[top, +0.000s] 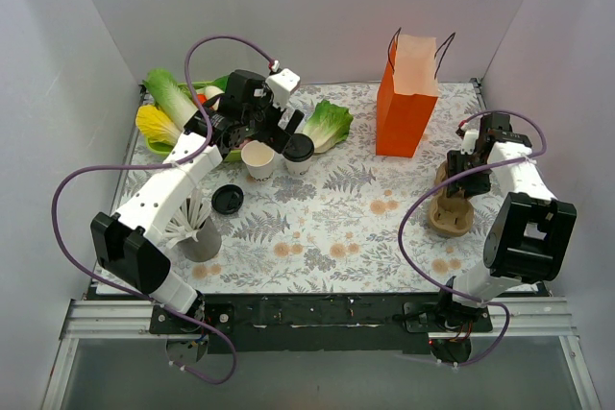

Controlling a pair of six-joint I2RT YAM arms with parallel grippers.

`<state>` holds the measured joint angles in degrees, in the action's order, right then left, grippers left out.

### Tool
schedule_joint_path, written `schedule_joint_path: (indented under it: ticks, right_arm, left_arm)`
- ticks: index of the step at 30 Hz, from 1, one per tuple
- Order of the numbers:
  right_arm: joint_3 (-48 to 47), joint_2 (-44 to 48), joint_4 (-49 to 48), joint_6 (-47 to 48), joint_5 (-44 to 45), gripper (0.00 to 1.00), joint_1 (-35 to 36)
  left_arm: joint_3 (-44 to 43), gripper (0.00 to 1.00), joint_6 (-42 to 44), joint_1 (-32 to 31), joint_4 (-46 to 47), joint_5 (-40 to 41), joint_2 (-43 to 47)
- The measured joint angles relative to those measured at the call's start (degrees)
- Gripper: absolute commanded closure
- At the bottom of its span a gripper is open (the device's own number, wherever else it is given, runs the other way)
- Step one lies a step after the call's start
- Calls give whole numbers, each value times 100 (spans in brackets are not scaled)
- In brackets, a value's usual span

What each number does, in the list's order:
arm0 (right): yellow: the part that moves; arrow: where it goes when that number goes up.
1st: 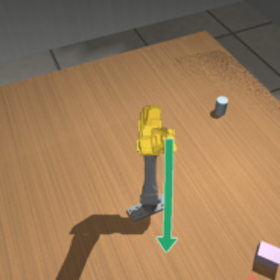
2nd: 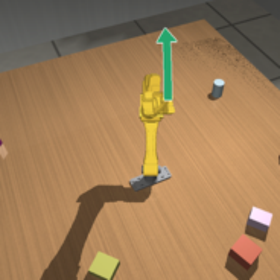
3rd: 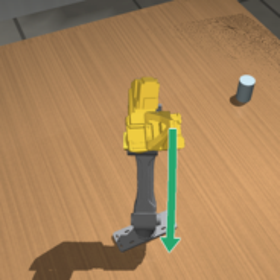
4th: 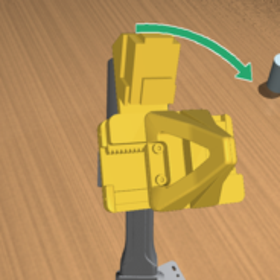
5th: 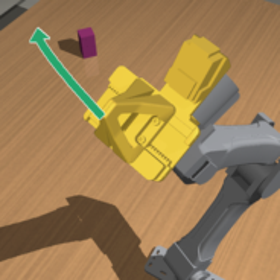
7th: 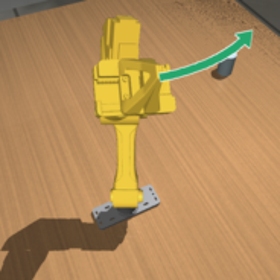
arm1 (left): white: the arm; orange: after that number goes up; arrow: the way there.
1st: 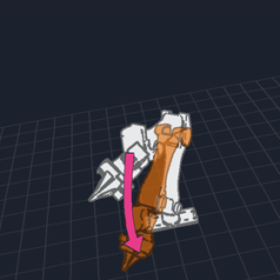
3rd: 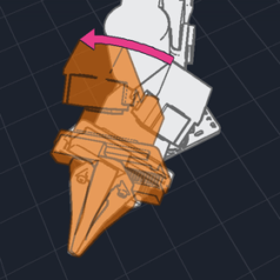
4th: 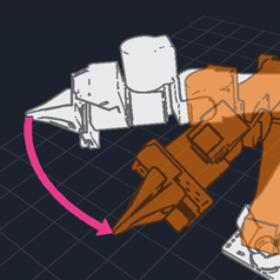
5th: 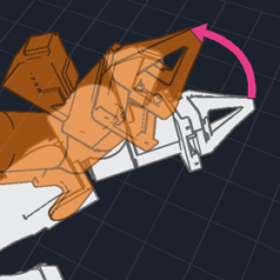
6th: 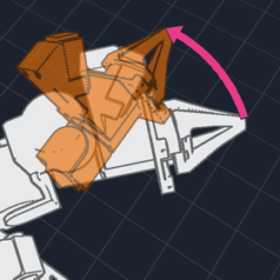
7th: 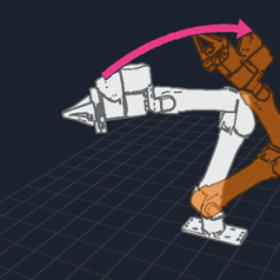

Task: Pack the takeout coffee

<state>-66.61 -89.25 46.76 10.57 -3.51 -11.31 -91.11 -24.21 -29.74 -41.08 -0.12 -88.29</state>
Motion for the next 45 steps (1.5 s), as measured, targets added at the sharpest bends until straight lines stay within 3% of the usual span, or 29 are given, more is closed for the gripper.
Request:
schedule_joint_path:
  ticks: [14, 17, 19, 22, 24, 26, 31, 34, 45]
  right_arm:
    - [164, -24, -39, -31, 50, 51, 98]
    - [175, -24, -39, -33, 79, 65, 101]
    - [162, -24, -24, -26, 92, 79, 101]
    - [50, -13, 68, -33, 103, 85, 101]
    - [-31, -4, 81, -46, 120, 84, 98]
    - [-57, -4, 74, -57, 120, 65, 101]
    - [-74, -4, 76, -129, 31, 46, 109]
    - [-74, -7, 74, -140, 9, 41, 111]
    - [-229, -317, 66, -162, -120, 39, 136]
  left_arm:
    - [70, 2, 37, 0, 13, 24, 2]
    - [70, 2, 37, 0, 13, 22, 2]
    - [70, 2, 37, 0, 11, 20, 2]
    - [70, 2, 39, 0, 13, 20, 2]
    - [70, 2, 37, 0, 13, 17, 2]
    - [70, 2, 37, 0, 13, -17, 2]
    - [68, 2, 37, 0, 13, -118, 2]
    - [68, 2, 37, 0, 13, -140, 2]
    - [68, 2, 39, 0, -9, -142, 2]
